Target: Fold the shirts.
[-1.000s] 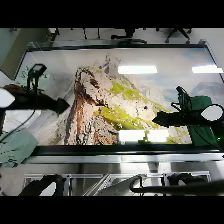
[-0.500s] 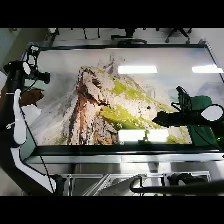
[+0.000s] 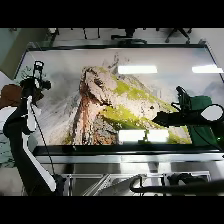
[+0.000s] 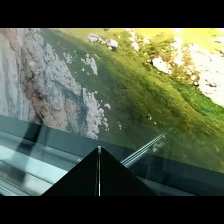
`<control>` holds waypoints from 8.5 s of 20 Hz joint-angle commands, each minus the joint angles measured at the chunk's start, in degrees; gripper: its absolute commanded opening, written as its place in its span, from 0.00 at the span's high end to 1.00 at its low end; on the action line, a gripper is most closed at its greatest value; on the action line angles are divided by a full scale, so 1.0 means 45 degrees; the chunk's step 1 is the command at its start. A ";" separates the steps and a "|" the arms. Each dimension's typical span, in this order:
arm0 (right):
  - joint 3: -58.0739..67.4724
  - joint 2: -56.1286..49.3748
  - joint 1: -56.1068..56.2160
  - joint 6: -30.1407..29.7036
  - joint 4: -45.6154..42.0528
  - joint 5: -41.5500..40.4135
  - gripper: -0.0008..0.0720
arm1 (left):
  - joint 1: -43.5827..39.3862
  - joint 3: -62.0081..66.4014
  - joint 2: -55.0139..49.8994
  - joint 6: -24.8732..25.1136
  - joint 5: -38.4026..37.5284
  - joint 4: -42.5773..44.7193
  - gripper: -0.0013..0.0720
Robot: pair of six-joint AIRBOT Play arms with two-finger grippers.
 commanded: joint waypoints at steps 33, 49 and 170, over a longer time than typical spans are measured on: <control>-0.0019 -0.0729 -0.0024 -0.0112 0.0340 0.0136 0.12 | -0.9146 -0.3458 0.9384 -0.4221 -1.1414 -0.7834 0.07; -0.1758 -0.4177 0.4177 -0.1739 0.2429 -0.5863 0.12 | -0.7694 -1.7520 1.3070 -0.2705 -0.2302 -1.1842 0.07; 0.2127 -0.9068 -0.1413 -0.3852 0.1277 -0.0568 0.38 | -0.0291 -1.2065 0.8835 0.0884 -0.9126 -0.9088 0.08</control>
